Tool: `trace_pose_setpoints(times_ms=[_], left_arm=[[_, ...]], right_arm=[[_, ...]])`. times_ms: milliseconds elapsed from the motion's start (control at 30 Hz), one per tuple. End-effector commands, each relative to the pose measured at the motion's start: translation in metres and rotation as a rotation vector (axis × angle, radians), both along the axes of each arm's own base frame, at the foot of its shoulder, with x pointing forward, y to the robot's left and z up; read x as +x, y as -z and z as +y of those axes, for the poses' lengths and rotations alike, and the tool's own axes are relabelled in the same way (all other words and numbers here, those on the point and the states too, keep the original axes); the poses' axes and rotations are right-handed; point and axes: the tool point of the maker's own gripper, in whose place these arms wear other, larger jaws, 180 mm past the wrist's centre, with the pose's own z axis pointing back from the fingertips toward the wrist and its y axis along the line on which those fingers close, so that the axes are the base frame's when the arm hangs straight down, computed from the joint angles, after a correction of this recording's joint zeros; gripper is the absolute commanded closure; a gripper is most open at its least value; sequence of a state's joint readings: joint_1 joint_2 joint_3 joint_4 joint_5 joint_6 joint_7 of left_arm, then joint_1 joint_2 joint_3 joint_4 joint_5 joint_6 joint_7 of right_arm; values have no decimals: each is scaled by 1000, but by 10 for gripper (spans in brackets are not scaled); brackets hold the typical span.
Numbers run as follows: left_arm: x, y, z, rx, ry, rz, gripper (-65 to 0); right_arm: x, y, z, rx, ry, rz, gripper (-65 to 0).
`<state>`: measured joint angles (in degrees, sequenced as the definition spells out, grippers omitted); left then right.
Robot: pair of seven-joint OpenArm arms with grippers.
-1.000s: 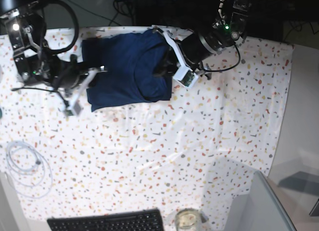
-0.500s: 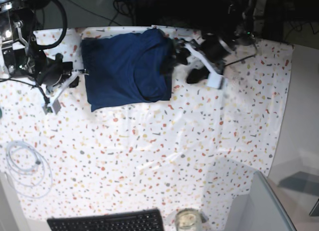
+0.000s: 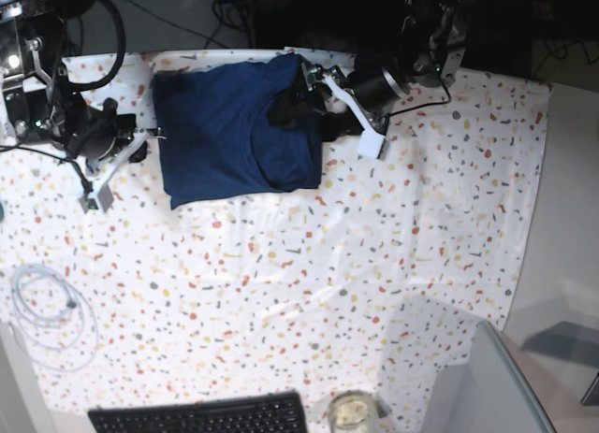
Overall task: Layout the t-shirt on the table in an organized manner, then fold the t-shirt properly
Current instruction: 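Move the left gripper onto the shirt's opposite edge, then grasp the shirt corner with the left gripper and tuck it under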
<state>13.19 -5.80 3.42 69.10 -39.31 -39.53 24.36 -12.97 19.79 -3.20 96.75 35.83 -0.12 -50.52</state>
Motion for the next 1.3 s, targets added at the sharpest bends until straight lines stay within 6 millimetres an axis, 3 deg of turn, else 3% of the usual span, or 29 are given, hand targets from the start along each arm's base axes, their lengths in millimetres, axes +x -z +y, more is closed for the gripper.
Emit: trace_pose_setpoints(times_ms=[0,200,367,600,700,833,1167,1267], left_arm=[[3,-3,-2,-11,1,-11,-563],[4,7,-6,-24,-12,24,-280],[10,12,-4,-17,-13,38,-5],[29,15,4,62,5,71,0],[44,10,18,130,46,63,0],[67,0,33,305,239,11,0],[104,-4,8,808,777,-244,0],[117,-13,-19,880,855,-342,0]], right_arm=[[8,-8,-5,-4,4,-36,-9],[6,-7,-6,-4,5,-32,-9],[6,-7,-7,-6,6,-32,-9],[8,-8,-9,-8,12,-35,-9],[10,-8,-22,-17,53,-37,-9],[9,-2,-43,-31,117,-19,-9],[10,-1,-44,-26,132,-18,-9],[9,-1,-46,-27,136,-16,-9]])
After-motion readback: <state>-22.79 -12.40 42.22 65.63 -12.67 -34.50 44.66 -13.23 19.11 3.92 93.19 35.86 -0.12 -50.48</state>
